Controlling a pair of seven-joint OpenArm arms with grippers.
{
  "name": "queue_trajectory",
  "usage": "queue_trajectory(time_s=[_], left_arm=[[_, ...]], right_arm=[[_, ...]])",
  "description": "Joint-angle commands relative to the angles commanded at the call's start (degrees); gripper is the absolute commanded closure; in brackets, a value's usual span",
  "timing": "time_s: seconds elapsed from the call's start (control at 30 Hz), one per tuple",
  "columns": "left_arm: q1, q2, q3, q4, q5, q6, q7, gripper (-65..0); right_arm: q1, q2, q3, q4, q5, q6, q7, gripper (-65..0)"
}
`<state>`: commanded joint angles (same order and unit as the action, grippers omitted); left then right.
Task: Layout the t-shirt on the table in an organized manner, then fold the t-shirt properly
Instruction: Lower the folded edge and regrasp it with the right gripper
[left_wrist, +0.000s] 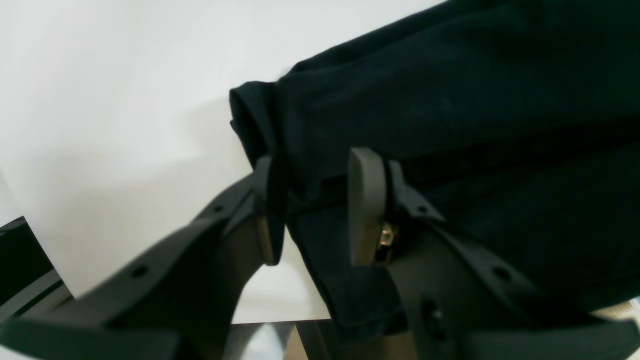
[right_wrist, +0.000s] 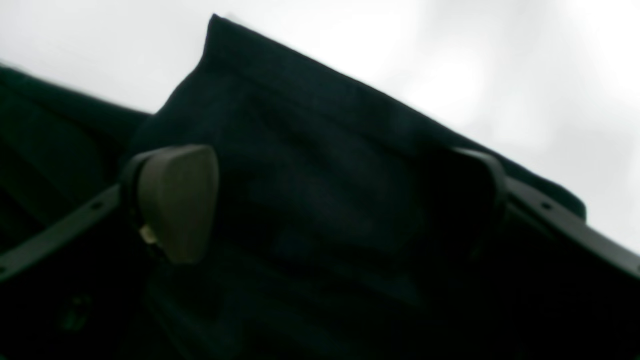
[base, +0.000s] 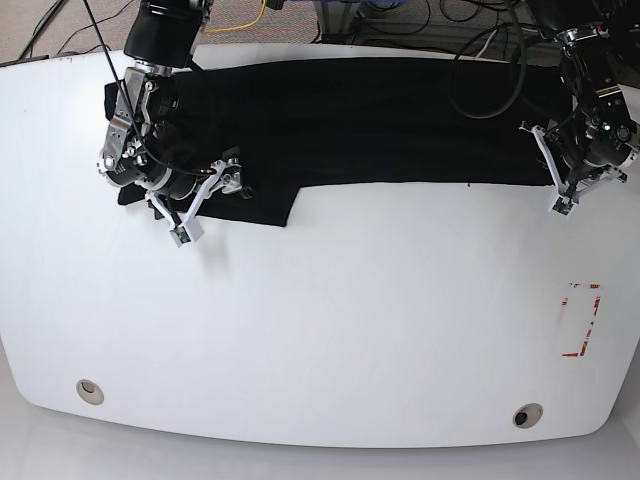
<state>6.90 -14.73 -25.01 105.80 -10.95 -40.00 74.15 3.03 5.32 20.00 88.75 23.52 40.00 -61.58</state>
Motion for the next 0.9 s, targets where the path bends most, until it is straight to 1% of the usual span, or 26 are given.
queue_trajectory(time_s=[0.13, 0.4, 0.5, 0.6, 0.7, 0.83, 0.9], left_arm=[[-0.1, 0.0, 0.0, 0.0, 0.0, 0.0, 0.0, -19.0], [-0.1, 0.0, 0.1, 0.0, 0.0, 0.0, -0.1, -19.0], [-0.1, 0.0, 0.1, 0.0, 0.0, 0.0, -0.1, -19.0], [-0.1, 0.0, 0.1, -0.1, 0.0, 0.0, -0.1, -19.0], [-0.1, 0.0, 0.1, -0.1, 0.0, 0.0, -0.1, -19.0], [-0.2, 0.0, 0.1, -0.1, 0.0, 0.0, -0.1, -19.0], [-0.2, 0.0, 0.1, -0.1, 0.0, 0.0, -0.1, -19.0]], right_arm=[[0.5, -0.1, -0.8, 0.2, 0.2, 0.0, 0.3, -61.2], [2.0, 0.1, -1.4, 2.3, -0.1, 0.0, 0.2, -64.7], [2.8, 0.4, -1.4, 2.3, -0.2, 0.0, 0.2, -64.7], [4.0, 0.6, -1.4, 0.3, -0.4, 0.0, 0.3, -64.7], [5.5, 1.4, -1.4, -2.4, -2.1, 0.0, 0.5, -64.7], [6.2, 1.2, -1.5, -4.7, -4.2, 0.0, 2.6, -64.7], [6.2, 1.2, -1.5, -5.0, -4.6, 0.0, 2.9, -64.7]])
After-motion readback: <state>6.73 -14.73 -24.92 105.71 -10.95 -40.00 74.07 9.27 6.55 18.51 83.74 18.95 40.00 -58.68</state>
